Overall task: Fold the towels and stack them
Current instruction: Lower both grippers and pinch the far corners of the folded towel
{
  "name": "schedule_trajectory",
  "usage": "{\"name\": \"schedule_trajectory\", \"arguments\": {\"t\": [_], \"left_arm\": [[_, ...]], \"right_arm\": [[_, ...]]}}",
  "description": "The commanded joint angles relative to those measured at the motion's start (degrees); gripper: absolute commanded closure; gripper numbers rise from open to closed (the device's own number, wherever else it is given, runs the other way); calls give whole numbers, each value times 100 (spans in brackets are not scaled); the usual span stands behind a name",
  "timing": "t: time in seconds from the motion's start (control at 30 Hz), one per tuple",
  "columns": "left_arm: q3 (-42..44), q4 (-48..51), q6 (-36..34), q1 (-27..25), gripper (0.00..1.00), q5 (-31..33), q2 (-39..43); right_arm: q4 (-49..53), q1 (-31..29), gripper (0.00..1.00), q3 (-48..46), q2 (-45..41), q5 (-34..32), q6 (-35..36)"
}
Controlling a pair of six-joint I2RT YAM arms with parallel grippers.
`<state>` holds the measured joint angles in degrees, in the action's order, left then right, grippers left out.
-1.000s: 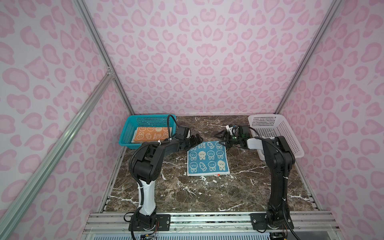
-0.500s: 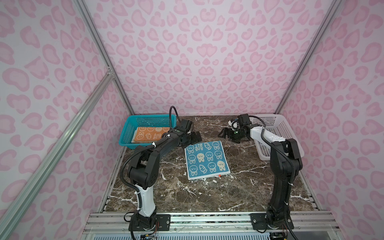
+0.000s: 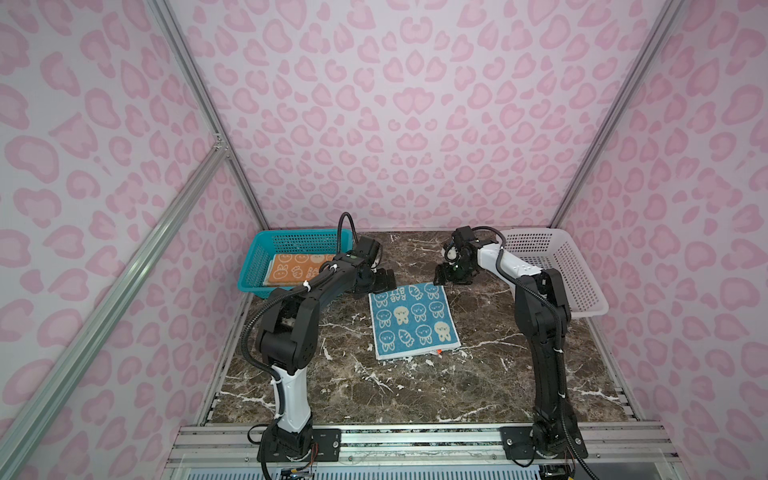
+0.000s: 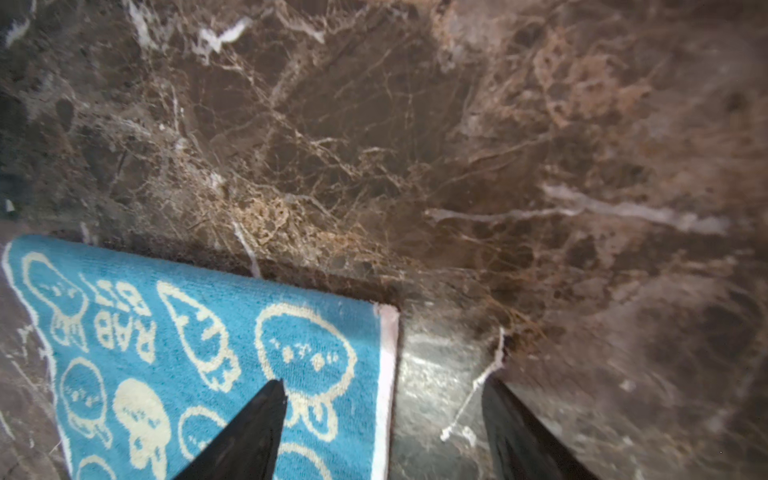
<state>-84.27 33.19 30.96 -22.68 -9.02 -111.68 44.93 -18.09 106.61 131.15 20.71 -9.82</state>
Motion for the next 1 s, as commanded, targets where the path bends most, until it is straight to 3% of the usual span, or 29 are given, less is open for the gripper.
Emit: {"name": "schedule_trajectory", "arguments": {"t": [0.0,0.3,0.57,0.97], "left_arm": [[17,127,-177,7,2,-100,-86],[-37,208,-318,37,2,-88,-188],[16,237,-345,87,2,-74,-245],[110,267,-407,131,2,-53,-216]], "right_arm": [[272,-25,29,94,219,-249,186],[415,-48,41,400,557,-294,235],[508,-121,61,519,692,-155,240],[449,-112,78,259,556,-113,179]]}}
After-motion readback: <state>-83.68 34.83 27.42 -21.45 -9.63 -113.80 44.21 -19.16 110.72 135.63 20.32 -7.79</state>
